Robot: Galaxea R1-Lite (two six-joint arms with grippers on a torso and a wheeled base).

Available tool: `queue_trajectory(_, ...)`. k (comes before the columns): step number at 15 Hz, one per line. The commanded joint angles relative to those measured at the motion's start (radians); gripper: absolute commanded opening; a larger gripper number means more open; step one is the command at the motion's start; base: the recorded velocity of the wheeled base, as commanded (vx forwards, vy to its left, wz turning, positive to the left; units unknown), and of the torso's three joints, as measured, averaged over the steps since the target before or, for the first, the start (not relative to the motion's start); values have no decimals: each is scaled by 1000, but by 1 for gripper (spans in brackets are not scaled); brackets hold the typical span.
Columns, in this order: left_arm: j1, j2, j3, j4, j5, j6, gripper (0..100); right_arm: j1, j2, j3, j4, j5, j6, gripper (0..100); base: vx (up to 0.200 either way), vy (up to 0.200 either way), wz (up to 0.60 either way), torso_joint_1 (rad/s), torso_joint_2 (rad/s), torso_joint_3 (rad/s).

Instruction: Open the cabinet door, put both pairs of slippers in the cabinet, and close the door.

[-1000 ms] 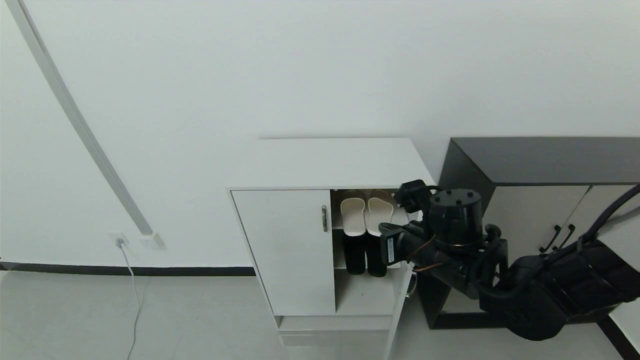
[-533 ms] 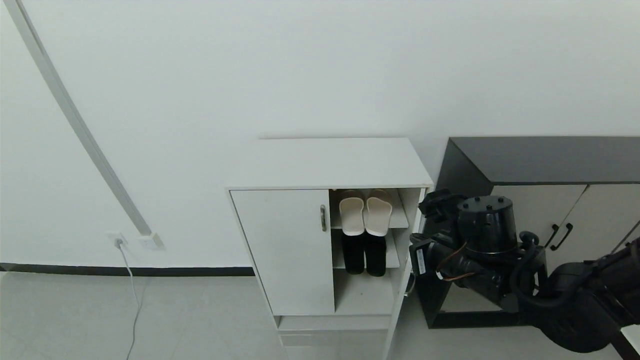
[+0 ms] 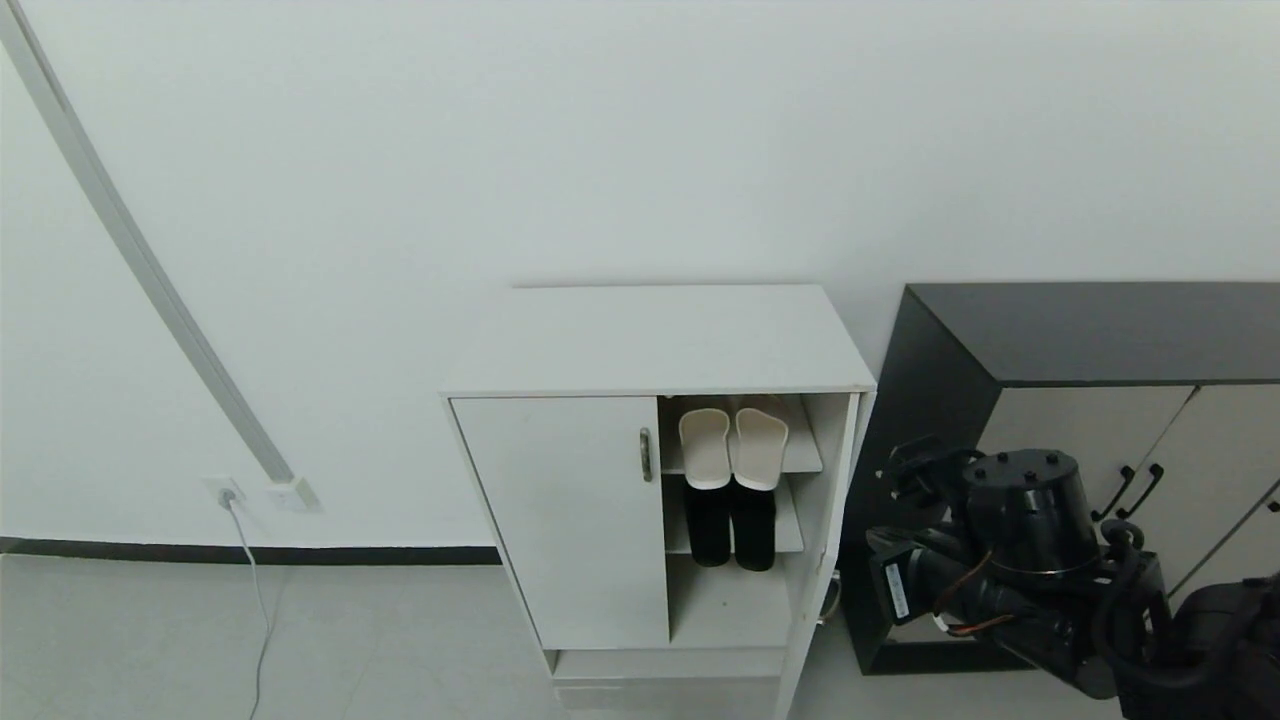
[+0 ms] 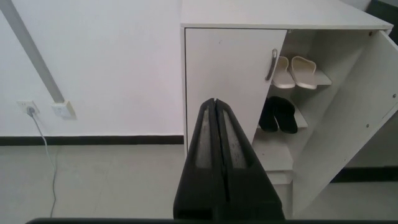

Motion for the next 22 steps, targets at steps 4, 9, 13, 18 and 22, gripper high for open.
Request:
queue_trajectory(4,1,1,0,0,2,-2,0,-7,121,-57,-17,6,3,0,0,0,0,0,0,0)
queue_trajectory(9,1,1,0,0,2,-4,0,-6,199,-140,-17,12,27,0,0,0,0,0,0,0)
queue_trajectory(13,1,1,0,0,2,-2,0,-6,267,-200,-54,35,39,0,0,0,0,0,0,0)
queue_trajectory(18,1,1,0,0,2,-2,0,-1,368,-264,-138,35,39,0,0,0,0,0,0,0)
queue_trajectory(22,1,1,0,0,2,-2,0,-2,448,-375,-146,35,41,0,0,0,0,0,0,0)
